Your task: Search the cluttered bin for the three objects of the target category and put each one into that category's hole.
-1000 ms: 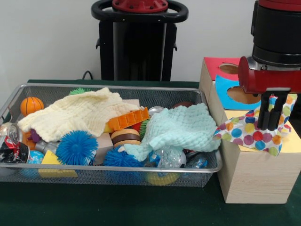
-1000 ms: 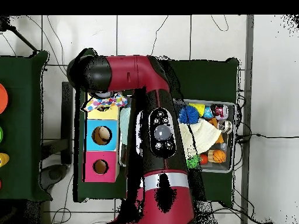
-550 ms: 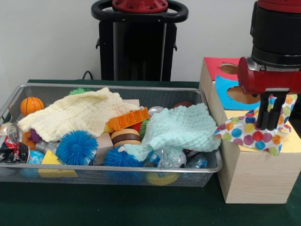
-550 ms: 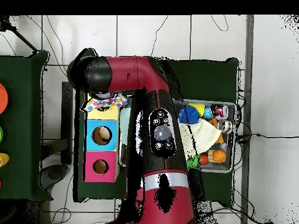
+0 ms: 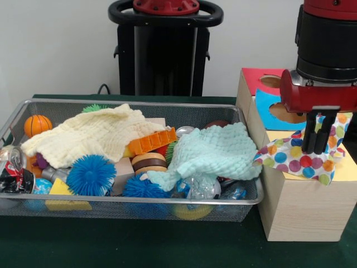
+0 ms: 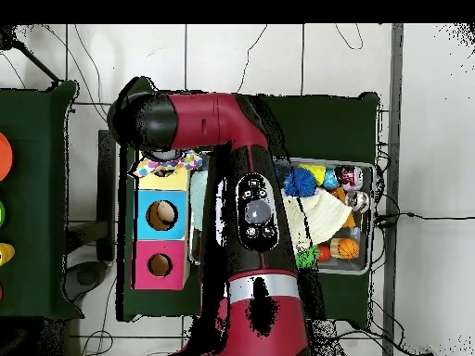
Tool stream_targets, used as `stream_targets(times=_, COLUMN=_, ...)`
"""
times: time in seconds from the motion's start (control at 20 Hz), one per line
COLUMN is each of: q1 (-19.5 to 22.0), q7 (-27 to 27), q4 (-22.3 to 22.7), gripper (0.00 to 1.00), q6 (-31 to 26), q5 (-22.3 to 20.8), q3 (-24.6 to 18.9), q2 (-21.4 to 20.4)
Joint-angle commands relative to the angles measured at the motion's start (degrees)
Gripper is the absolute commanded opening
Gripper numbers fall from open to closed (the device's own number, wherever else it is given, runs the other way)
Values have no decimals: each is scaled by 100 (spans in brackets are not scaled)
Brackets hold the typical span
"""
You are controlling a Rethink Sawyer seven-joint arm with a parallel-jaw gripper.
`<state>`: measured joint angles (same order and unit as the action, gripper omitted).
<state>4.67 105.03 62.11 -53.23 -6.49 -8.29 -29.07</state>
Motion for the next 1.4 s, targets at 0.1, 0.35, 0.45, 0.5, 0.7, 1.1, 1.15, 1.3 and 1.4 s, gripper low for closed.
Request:
stream_targets(times=0.1, q1=47, q7=292, q4=585, gripper=0, q6=-464, q5=47, q3=-136, q2=43)
stream_targets(times=0.35, q1=34, q7=313, q4=544, gripper=0, q6=-498, q5=52, q3=-133, q2=55)
stream_targets(times=0.45, q1=32, q7=320, q4=550, gripper=0, q6=-504, q5=53, q3=-128, q2=49)
stream_targets(times=0.5, q1=32, q7=324, q4=554, gripper=0, q6=-513, q5=57, q3=-127, q2=46)
stream_targets(times=0.7, q1=34, q7=327, q4=594, gripper=0, q6=-506, q5=63, q3=-124, q2=22)
stream_targets(times=1.1, q1=45, q7=341, q4=611, gripper=0, q6=-502, q5=98, q3=-136, q2=29)
stream_targets(times=1.15, q1=43, q7=340, q4=593, gripper=0, q6=-511, q5=98, q3=-134, q2=39)
stream_targets(times=1.3, q1=37, q7=343, q4=569, gripper=0, q6=-520, q5=99, q3=-129, q2=51)
stream_targets(times=1.4, q1=32, q7=353, q4=574, gripper=0, q6=-517, q5=101, q3=-124, q2=47)
